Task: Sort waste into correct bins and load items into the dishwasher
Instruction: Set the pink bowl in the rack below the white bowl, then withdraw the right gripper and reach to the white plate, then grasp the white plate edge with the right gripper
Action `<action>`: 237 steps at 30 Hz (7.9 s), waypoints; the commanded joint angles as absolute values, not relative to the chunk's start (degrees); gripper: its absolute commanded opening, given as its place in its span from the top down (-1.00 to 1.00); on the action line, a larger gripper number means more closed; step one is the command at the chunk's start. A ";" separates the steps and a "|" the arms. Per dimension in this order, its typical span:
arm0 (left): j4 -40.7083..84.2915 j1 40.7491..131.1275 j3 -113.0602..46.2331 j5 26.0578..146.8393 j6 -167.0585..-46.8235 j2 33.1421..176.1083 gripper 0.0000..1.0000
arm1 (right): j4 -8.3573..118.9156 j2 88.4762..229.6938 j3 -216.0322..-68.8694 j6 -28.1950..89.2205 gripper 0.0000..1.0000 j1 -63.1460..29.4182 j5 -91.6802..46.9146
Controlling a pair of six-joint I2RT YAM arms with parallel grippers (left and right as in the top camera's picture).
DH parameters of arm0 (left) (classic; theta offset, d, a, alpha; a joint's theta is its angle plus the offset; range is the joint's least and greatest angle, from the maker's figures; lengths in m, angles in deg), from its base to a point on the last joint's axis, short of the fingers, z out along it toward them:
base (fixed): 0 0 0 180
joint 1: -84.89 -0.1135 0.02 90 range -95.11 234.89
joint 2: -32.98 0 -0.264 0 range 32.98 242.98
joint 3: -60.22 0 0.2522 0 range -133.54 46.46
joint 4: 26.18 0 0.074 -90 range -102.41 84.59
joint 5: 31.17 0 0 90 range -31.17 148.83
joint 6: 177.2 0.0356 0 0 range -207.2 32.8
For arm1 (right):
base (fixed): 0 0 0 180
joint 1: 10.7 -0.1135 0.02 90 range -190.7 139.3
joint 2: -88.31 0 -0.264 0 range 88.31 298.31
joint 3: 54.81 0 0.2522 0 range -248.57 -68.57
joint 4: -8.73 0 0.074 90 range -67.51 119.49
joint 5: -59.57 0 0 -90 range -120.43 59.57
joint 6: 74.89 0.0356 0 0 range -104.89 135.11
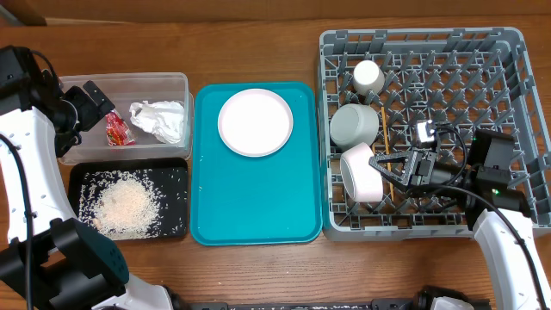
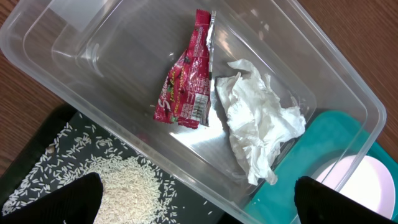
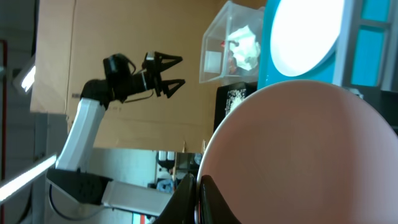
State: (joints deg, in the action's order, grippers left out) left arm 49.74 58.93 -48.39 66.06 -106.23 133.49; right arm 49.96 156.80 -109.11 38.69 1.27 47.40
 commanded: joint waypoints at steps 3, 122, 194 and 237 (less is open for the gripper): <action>49.74 59.15 -48.30 65.71 -104.98 131.96 -1.00 | 48.41 156.69 -107.32 47.30 0.92 1.00 44.12; 49.74 59.15 -48.30 65.71 -104.98 131.96 -1.00 | 81.52 174.31 -151.01 32.72 0.88 -34.75 -22.57; 49.74 59.15 -48.30 65.71 -104.98 131.96 -1.00 | 69.54 207.51 -167.05 23.56 0.36 -51.45 -41.43; 49.74 59.15 -48.30 65.71 -104.98 131.96 -1.00 | 55.53 208.01 -152.56 23.63 0.28 -50.73 -44.29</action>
State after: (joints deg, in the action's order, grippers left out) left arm 49.78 58.93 -48.39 66.06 -106.25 133.49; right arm 56.36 208.60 -154.00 23.85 -51.19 -43.97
